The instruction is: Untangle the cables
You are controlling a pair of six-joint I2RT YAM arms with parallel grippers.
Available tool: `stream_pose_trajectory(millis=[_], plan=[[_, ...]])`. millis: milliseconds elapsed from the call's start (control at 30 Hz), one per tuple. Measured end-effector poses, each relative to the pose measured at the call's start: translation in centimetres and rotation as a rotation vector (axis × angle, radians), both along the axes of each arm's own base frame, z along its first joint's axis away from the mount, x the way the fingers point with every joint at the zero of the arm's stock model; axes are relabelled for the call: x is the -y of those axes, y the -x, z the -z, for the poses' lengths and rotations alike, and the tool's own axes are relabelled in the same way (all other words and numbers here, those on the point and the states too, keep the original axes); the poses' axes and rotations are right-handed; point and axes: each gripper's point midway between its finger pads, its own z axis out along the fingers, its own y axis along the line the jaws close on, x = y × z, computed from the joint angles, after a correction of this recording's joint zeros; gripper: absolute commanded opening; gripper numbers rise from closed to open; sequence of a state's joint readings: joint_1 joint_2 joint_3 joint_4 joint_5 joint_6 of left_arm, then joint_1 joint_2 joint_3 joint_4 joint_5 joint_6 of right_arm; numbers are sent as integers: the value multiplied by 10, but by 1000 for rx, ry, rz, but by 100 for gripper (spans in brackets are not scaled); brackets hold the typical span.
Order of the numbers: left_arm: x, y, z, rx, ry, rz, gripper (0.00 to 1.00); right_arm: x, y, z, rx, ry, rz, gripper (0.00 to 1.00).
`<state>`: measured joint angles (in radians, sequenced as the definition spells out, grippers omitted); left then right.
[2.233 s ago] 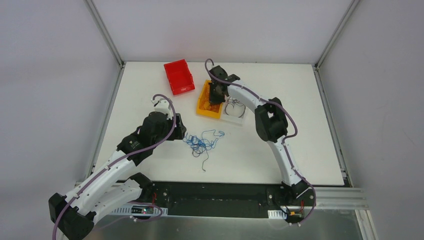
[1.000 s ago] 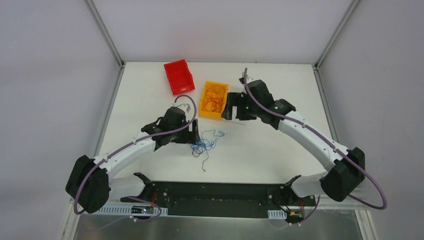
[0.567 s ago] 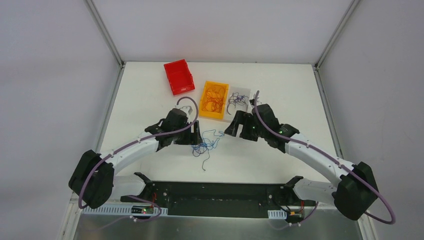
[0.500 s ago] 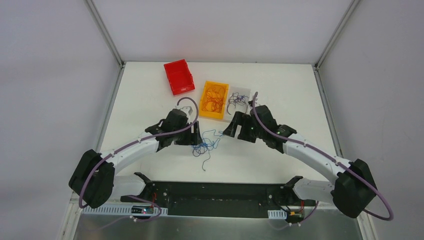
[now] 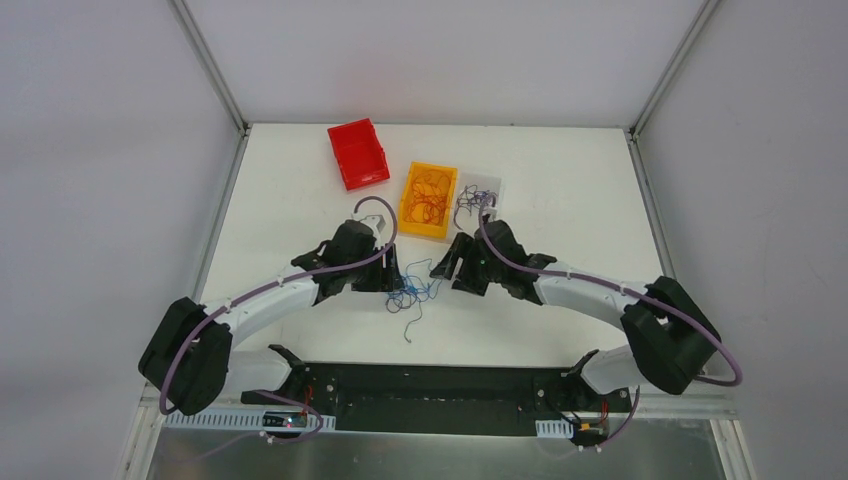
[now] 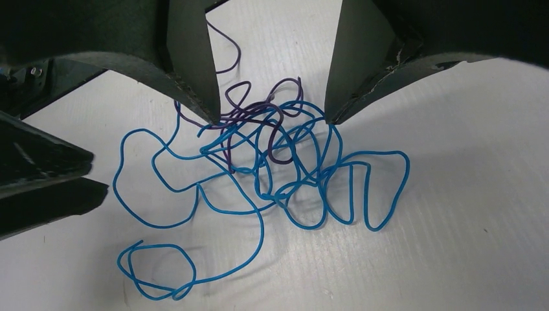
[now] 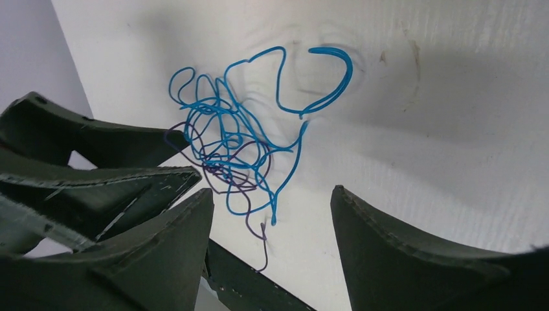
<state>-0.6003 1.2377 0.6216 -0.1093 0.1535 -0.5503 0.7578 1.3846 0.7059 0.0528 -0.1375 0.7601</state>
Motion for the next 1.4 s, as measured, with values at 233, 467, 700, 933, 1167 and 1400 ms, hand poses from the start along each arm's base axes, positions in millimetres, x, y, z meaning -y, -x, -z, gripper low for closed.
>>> stream_pose_trajectory(millis=[233,467,700,933,1167,1400], plan=[[-5,1,-7,29,10,-21,62,-15,9,36,-57,51,-15,35],[-11,-5,-13,68,-7,-56,63,-28,16,37,-46,40,-56,0],[-16,-13,-4,62,-55,-89,61,-44,29,-11,100,-2,-182,0],[-23,-19,-17,118,-63,-123,62,-55,47,-110,330,-135,-309,0],[-30,-19,-72,278,3,-126,65,-38,54,-159,468,-133,-361,0],[-33,-20,-118,423,43,-91,73,-27,59,-153,495,-57,-416,0]])
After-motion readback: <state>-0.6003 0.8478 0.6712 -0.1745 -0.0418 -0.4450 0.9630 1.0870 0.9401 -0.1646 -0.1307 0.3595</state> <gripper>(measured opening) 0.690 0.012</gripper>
